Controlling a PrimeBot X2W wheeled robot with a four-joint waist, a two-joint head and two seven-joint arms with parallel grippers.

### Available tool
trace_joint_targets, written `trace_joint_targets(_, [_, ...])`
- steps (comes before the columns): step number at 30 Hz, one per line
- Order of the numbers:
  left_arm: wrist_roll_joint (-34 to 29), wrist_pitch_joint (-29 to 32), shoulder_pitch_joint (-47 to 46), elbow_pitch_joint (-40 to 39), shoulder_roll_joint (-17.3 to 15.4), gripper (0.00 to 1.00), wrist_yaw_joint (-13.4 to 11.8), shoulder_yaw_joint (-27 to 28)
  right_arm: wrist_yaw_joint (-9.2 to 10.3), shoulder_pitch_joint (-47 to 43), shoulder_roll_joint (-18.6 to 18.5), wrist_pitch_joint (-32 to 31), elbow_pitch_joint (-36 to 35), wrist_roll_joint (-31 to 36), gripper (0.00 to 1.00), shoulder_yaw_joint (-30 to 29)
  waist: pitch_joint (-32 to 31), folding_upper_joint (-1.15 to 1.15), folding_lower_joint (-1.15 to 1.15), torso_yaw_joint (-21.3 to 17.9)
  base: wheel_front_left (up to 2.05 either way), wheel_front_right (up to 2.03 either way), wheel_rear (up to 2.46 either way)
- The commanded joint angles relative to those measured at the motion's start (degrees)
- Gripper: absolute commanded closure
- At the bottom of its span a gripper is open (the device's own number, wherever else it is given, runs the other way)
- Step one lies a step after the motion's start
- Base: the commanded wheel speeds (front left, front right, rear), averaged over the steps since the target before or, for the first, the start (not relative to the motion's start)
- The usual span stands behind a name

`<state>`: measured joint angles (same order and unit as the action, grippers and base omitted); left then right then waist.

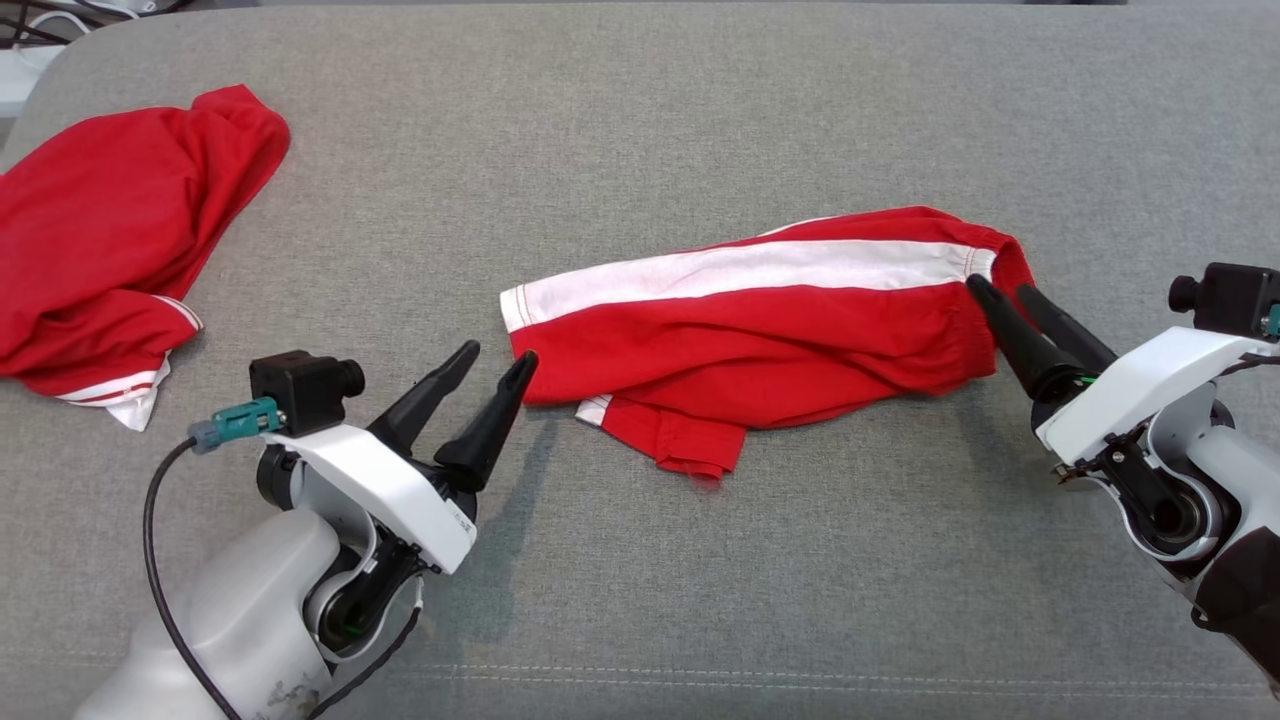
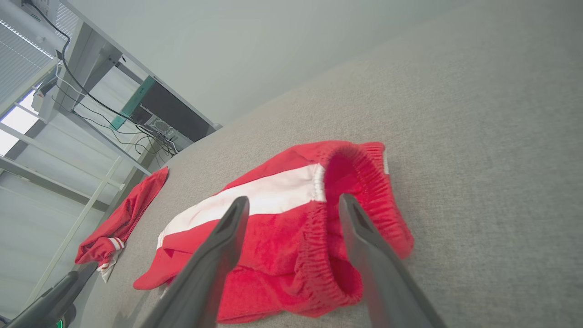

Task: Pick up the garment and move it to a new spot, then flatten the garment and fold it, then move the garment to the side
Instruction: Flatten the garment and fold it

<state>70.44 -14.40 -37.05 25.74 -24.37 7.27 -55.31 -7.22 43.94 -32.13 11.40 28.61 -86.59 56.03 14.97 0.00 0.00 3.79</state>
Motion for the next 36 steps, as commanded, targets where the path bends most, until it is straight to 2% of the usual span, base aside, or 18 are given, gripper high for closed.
trace_joint_targets(1, [-0.5,-0.6,-0.5,-1.0,-1.8,0.0,0.2,2.4,-0.26,-1.5,-0.7,1.1,-0.5,0.3,0.0,-0.4,-0.1,0.0,0.0,0.2,0.0,0.0,0.0])
trace_joint_targets(23, [-1.1,-0.6,0.1,-2.2,-0.1,0.0,0.2,2.5,-0.26,1.9,2.2,0.8,6.4,-0.9,0.0,-1.5,0.9,0.0,0.0,3.8,0.0,0.0,0.0])
trace_joint_targets(24, [-1.2,-0.6,0.0,-2.2,-0.1,0.0,0.2,2.5,-0.26,2.1,2.2,0.7,6.6,-0.9,0.08,-1.4,1.0,0.0,0.0,3.9,0.0,0.0,0.0])
trace_joint_targets(25, [-1.2,-0.6,0.0,-2.2,0.0,0.0,0.2,2.5,-0.26,2.3,2.3,0.5,6.8,-0.9,0.24,-1.3,1.1,0.0,0.0,4.0,0.0,0.0,0.0])
trace_joint_targets(26, [-1.2,-0.6,-0.1,-2.2,0.0,0.0,0.2,2.6,-0.26,2.4,2.4,0.3,7.1,-0.8,0.55,-1.2,1.2,0.0,0.0,4.0,0.0,0.0,0.0])
trace_joint_targets(27, [-1.3,-0.6,-0.1,-2.3,0.0,0.0,0.2,2.7,-0.26,2.6,2.4,0.1,7.3,-0.8,0.65,-1.1,1.4,0.0,0.0,4.1,0.0,0.0,0.0])
trace_joint_targets(29, [-1.4,-0.6,-0.2,-2.4,0.1,0.0,0.2,2.8,-0.26,2.8,2.6,-0.1,7.8,-0.8,1.0,-1.0,1.6,0.0,0.0,4.2,0.0,0.0,0.0])
trace_joint_targets(36, [-1.3,-0.6,-0.5,-2.1,0.3,0.0,0.2,3.5,-0.26,2.9,2.1,0.0,6.9,-2.0,1.0,-2.0,2.3,0.0,0.0,3.6,0.0,0.0,0.0])
